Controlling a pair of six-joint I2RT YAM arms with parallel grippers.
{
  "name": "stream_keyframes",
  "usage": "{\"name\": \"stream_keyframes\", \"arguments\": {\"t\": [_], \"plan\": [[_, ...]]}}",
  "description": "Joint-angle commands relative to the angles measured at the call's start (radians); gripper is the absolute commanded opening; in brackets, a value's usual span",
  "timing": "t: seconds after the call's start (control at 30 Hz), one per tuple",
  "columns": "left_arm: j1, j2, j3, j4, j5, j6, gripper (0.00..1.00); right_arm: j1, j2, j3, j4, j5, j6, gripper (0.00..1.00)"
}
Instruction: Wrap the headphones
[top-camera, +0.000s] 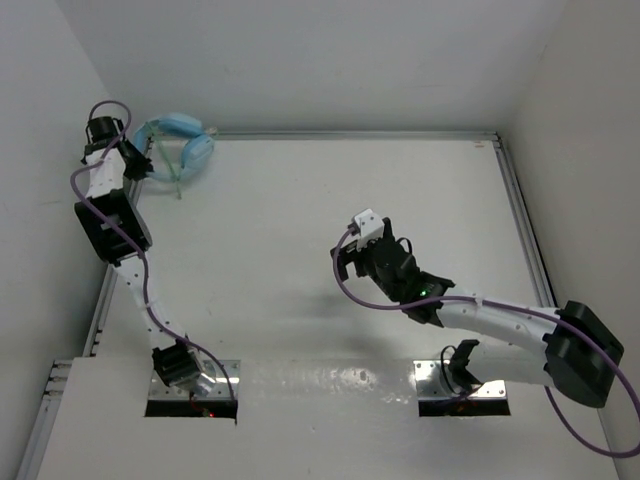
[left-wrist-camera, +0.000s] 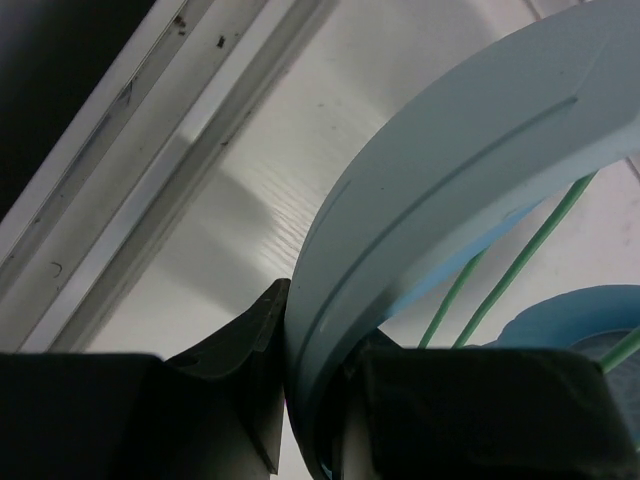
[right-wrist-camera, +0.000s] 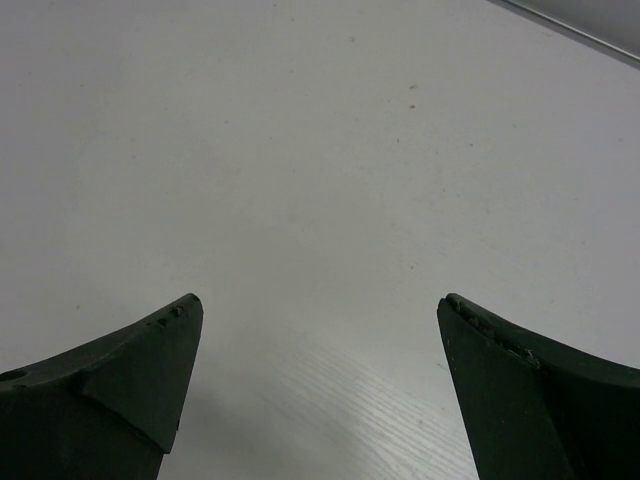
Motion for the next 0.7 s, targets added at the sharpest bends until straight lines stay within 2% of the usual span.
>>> {"name": "stream_keyframes", "arguments": {"t": [0.0,0.07,0.13,0.17,0.27,0.33,0.47,0.57,0.67], "plan": [[0.024,0.015,0.059,0.089,0.086,-0.098,0.0,0.0,-0.028,-0.003,-0.02,0.047,-0.009,0.99],[0.035,0.038,0.062,0.092,0.091,-0.116,0.0,0.0,-0.031,-0.008,-0.032,0.048,0.0,0.99],[0.038,0.05,0.062,0.095,0.108,-0.136,0.04,-0.002,-0.034,-0.014,-0.038,0.05,0.011,0.99],[0.041,0.064,0.058,0.099,0.114,-0.144,0.12,0.0,-0.037,-0.017,-0.04,0.053,0.012,0.99],[0.041,0.096,0.05,0.104,0.169,-0.167,0.25,0.0,-0.043,-0.02,-0.038,0.059,0.023,0.99],[0.041,0.107,0.041,0.106,0.208,-0.176,0.3,0.0,-0.048,-0.02,-0.037,0.06,0.024,0.99],[0.041,0.094,0.007,0.112,0.209,-0.164,0.53,0.0,-0.059,-0.022,-0.035,0.057,0.023,0.99],[0.041,0.058,-0.017,0.119,0.172,-0.147,0.59,0.0,-0.065,-0.026,-0.035,0.057,0.026,0.99],[0.041,0.001,-0.057,0.132,0.133,-0.132,0.61,0.0,-0.07,-0.032,-0.026,0.048,0.029,0.99]]}}
